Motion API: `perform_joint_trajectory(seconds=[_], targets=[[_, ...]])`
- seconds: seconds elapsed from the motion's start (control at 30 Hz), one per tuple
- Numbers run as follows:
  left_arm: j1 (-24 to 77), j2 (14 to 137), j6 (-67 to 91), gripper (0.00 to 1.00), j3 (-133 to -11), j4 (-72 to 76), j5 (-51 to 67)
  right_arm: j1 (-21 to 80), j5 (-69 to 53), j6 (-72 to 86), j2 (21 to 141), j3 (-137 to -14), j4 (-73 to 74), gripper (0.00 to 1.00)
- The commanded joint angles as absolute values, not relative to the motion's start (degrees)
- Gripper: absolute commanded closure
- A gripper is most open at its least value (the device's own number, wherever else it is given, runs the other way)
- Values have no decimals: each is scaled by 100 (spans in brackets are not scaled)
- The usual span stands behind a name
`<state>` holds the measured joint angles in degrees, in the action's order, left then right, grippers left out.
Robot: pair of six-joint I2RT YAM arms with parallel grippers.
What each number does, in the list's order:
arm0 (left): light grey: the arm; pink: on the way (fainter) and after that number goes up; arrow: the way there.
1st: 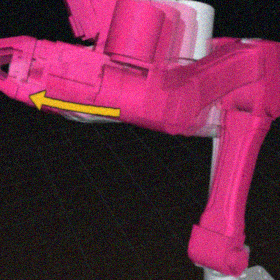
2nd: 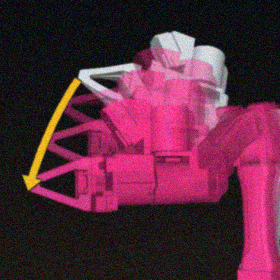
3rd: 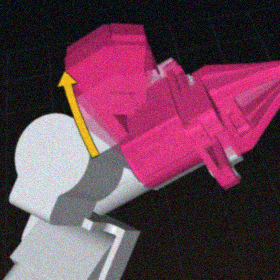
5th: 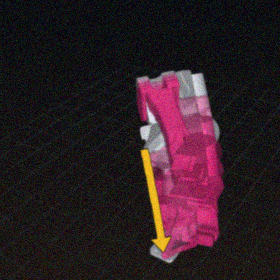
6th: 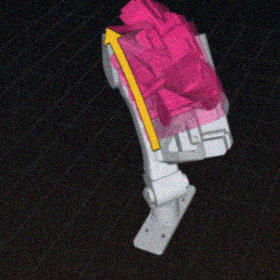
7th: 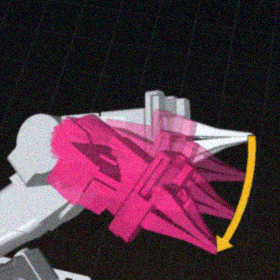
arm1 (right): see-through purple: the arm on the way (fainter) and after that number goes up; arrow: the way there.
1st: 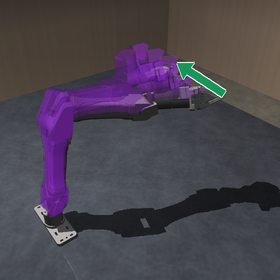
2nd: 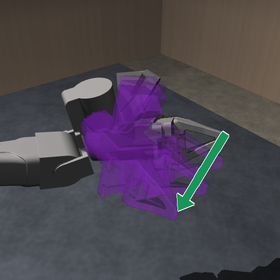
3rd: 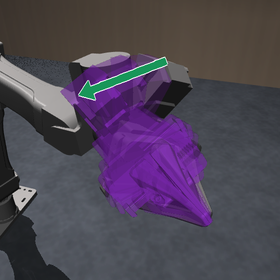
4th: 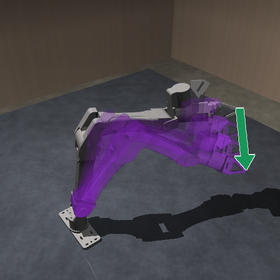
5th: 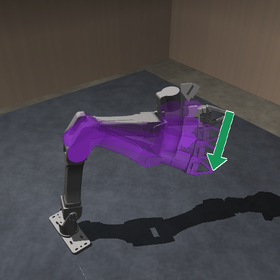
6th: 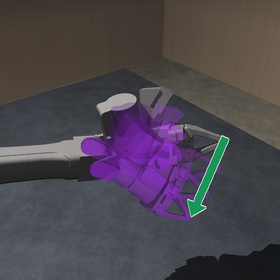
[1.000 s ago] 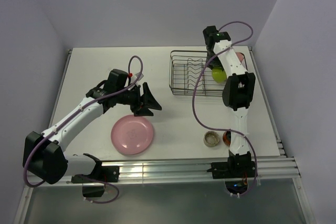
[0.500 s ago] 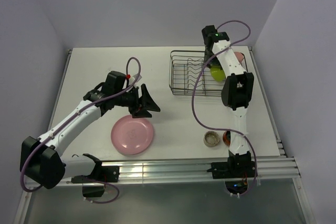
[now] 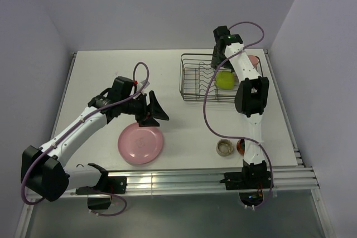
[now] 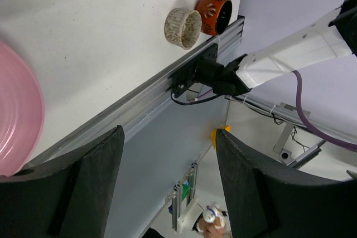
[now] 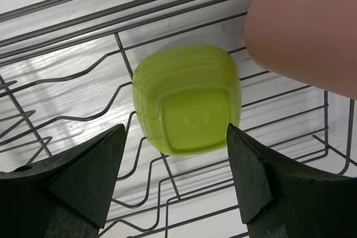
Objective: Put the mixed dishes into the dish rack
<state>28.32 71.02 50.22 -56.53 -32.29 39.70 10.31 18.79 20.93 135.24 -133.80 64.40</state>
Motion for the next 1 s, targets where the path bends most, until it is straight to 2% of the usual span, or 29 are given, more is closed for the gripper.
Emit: perform_joint_trajectory(seconds=[0.0,0.1,0.33,0.7,0.83,0.97], targets=[[2830,7031,4799,28,-5941,-3401,3788,1090,1819,2241,13009,-13430,6266,20],[3023,7233,4694,30,-6221,-3542,3570,1151,1793,2618,12256,-13342,6494,20],[4287,8523,4886,30,-7038,-3367,3015,1468,1644,3154,10285,-12402,7162,20],[5343,10405,5036,32,-8322,-2980,2830,1433,1030,3533,7088,-10048,7699,20],[5747,11107,5194,34,-8736,-2874,2839,1424,712,3577,6347,-9134,7743,21],[5967,11583,5229,37,-9131,-2997,2672,1424,510,3586,5714,-8868,7770,22]])
